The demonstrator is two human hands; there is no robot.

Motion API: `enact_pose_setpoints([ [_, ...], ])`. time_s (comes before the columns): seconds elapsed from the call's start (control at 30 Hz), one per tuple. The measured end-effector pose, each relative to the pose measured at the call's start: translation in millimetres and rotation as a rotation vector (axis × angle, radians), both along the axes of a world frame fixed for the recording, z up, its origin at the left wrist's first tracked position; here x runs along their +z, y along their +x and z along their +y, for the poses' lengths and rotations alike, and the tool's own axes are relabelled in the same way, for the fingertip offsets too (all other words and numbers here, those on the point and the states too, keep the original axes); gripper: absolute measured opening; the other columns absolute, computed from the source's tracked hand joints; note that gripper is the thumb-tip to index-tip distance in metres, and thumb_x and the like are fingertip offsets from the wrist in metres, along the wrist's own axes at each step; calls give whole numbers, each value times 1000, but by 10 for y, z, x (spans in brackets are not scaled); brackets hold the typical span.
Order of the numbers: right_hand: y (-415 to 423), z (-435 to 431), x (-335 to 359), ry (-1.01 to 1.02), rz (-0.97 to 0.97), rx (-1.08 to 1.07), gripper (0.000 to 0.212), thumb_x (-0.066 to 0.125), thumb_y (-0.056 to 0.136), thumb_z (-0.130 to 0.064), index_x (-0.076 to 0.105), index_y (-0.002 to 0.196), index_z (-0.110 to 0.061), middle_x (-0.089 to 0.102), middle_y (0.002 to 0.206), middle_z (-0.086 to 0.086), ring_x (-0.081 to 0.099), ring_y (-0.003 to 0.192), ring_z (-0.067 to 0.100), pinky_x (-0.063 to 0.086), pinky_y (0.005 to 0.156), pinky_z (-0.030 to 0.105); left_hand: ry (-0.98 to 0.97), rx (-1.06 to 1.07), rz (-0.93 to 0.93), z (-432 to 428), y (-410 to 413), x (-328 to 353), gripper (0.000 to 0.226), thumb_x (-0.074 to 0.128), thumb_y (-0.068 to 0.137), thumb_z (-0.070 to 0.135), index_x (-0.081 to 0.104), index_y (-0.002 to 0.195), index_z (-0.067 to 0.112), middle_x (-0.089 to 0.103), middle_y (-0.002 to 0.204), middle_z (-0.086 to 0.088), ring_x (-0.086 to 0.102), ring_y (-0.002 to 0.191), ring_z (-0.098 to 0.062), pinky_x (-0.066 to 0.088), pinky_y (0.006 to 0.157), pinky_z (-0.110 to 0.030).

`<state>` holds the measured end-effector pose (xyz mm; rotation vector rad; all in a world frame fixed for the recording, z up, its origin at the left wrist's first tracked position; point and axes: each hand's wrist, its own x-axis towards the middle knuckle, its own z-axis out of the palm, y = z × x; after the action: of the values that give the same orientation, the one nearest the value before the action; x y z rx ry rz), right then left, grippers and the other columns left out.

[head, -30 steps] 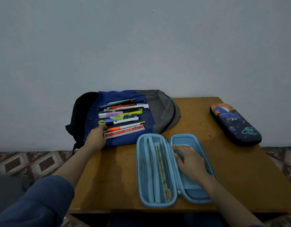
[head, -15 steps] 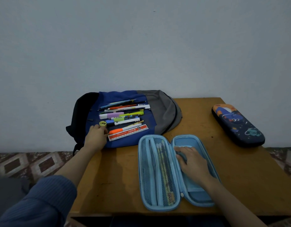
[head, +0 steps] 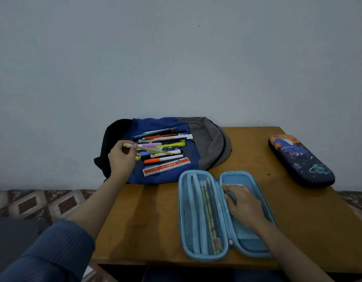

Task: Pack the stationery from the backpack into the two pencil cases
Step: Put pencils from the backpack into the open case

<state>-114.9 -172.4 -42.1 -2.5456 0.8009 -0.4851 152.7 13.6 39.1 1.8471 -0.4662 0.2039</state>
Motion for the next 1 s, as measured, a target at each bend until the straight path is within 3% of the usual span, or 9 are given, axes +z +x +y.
enact_pose_setpoints([
  [0.1, 0, 3, 10, -1, 4, 0, 32, 46, 97, -29, 54, 127, -26, 59, 119, -12, 44, 119, 10, 45, 81, 25, -128, -1, 24, -46, -121, 135, 6, 59, 90, 15, 61, 93, 10, 66, 92, -11, 65, 89, -24, 54, 78, -34],
  [0.2, 10, 0, 20, 8, 11, 0, 32, 45, 97, -29, 53, 127, -25, 59, 119, -11, 44, 119, 11, 45, 83, 26, -240, -1, -1, -88, -302, 296, 12, 61, 89, 14, 58, 101, 13, 66, 94, -7, 64, 86, -16, 50, 72, -19],
  [0.27, 6, 1, 19, 26, 8, 0, 32, 46, 97, -28, 54, 127, -25, 60, 119, -10, 44, 120, 12, 45, 86, 28, -294, -7, -17, -93, -434, 379, 19, 62, 88, 14, 53, 105, 16, 64, 85, 0, 64, 77, -8, 50, 68, -16],
  [0.43, 6, 4, 25, 26, 20, 7, 33, 46, 97, -27, 53, 128, -23, 60, 121, -7, 45, 121, 14, 45, 88, 30, -273, -97, -46, -84, -656, 439, 24, 66, 85, 10, 52, 103, 17, 61, 72, 4, 65, 60, 1, 51, 60, -11],
  [0.57, 6, 19, 37, 20, 24, 7, 33, 45, 97, -26, 52, 129, -22, 59, 122, -6, 44, 122, 17, 44, 89, 32, -201, -151, -44, -58, -735, 355, 26, 68, 83, 9, 57, 105, 18, 62, 72, 3, 63, 61, 5, 51, 59, -9],
  [0.73, 7, 11, 31, 27, 46, 3, 34, 43, 98, -27, 51, 130, -23, 58, 124, -7, 42, 123, 15, 44, 91, 32, -144, -139, -12, -68, -772, 215, 25, 66, 84, 9, 54, 103, 20, 63, 73, 1, 66, 69, -7, 56, 67, -25],
  [1.0, 15, 5, 32, 25, 62, -3, 34, 42, 98, -28, 50, 131, -24, 57, 125, -7, 41, 123, 15, 44, 91, 32, -178, -121, 204, -116, -814, -17, 26, 62, 87, 5, 57, 112, 9, 65, 81, -9, 68, 76, -16, 59, 69, -28],
])
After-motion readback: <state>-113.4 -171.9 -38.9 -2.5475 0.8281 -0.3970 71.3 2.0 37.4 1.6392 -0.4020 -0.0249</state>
